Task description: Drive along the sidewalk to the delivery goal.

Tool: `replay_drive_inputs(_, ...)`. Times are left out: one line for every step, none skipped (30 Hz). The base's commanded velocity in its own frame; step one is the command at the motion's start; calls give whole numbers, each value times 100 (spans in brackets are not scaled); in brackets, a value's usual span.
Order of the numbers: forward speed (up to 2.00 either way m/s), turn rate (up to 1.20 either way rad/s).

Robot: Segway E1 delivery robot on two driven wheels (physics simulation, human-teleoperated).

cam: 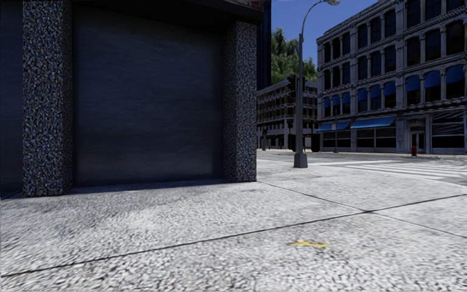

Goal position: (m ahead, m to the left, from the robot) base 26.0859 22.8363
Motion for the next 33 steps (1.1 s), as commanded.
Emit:
replay_drive_inputs(64,-56)
replay_drive_inputs(64,-56)
replay_drive_inputs(64,-56)
replay_drive_inputs(64,-56)
replay_drive_inputs(64,-56)
replay_drive_inputs(64,-56)
replay_drive_inputs(64,-56)
replay_drive_inputs(64,-56)
replay_drive_inputs(64,-56)
replay_drive_inputs(64,-44)
replay_drive_inputs(64,-28)
replay_drive_inputs(64,-13)
replay_drive_inputs(64,-5)
replay_drive_inputs(64,-5)
replay_drive_inputs(64,0)
replay_drive_inputs(64,0)
replay_drive_inputs(64,0)
replay_drive_inputs(64,0)
replay_drive_inputs(64,0)
replay_drive_inputs(64,0)
replay_drive_inputs(64,0)
replay_drive_inputs(64,0)
replay_drive_inputs(64,0)
replay_drive_inputs(66,0)
replay_drive_inputs(75,0)
replay_drive_inputs(75,0)
replay_drive_inputs(103,0)
replay_drive_inputs(200,0)
replay_drive_inputs(200,0)
replay_drive_inputs(200,0)
replay_drive_inputs(200,0)
replay_drive_inputs(200,0)
replay_drive_inputs(200,0)
